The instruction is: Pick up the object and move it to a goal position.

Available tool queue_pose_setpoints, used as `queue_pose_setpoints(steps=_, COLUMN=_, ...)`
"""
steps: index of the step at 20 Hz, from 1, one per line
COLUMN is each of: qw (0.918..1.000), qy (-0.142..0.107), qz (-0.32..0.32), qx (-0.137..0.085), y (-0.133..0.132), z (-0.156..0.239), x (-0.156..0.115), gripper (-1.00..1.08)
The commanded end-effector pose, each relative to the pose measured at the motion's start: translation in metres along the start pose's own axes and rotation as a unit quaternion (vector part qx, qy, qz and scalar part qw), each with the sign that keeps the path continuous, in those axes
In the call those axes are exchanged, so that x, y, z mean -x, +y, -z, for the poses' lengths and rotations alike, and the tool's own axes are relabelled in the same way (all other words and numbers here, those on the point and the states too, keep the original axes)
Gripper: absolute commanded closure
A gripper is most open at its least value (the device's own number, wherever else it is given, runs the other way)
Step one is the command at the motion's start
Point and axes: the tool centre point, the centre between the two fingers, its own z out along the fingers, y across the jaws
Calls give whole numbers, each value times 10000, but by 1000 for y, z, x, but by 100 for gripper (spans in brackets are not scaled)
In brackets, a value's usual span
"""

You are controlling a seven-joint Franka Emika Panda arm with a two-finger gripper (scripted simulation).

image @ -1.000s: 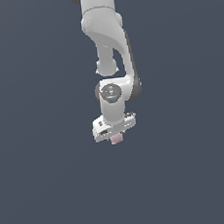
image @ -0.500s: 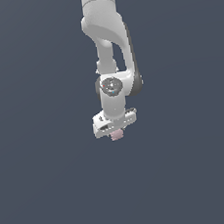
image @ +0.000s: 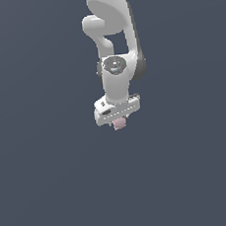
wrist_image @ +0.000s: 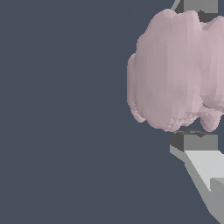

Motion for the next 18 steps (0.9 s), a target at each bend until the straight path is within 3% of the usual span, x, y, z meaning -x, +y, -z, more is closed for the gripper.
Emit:
queue_pose_setpoints(steps=1, qw=10000, qy=4, qz=1, qx=3, y=-8, z=19, x=9, gripper=108)
queue_pose_setpoints(steps=18, qw=10000, qy=3, qz=3, qx=1, y=-55, z=132, x=61, gripper=108)
